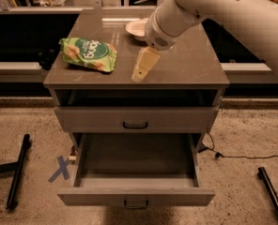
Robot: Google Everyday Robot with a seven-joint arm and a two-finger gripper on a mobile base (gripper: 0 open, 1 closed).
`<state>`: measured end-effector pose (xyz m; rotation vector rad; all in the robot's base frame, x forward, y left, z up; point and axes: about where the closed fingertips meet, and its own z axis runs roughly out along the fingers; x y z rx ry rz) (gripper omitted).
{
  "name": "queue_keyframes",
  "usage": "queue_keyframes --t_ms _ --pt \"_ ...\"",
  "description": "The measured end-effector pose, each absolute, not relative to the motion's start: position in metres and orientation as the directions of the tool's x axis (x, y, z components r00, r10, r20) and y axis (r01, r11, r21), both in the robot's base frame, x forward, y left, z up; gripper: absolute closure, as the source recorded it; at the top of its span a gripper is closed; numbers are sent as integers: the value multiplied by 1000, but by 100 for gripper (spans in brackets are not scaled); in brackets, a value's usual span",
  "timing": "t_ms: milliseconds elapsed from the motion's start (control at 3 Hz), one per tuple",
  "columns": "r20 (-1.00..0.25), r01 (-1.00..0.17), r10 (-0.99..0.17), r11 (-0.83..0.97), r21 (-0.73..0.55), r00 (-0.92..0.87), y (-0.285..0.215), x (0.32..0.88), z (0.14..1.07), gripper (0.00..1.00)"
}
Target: Place green rice chip bag into middle drawer
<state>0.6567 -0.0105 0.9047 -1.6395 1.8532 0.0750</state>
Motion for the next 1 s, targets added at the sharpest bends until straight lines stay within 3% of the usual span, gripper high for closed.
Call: queue_keyframes --t_ms 333,1000 --pt "-498 -904 -867 215 -369 -3 -11 657 905 0" --pt "-534 -891 -844 209 -402 43 38 716 893 0"
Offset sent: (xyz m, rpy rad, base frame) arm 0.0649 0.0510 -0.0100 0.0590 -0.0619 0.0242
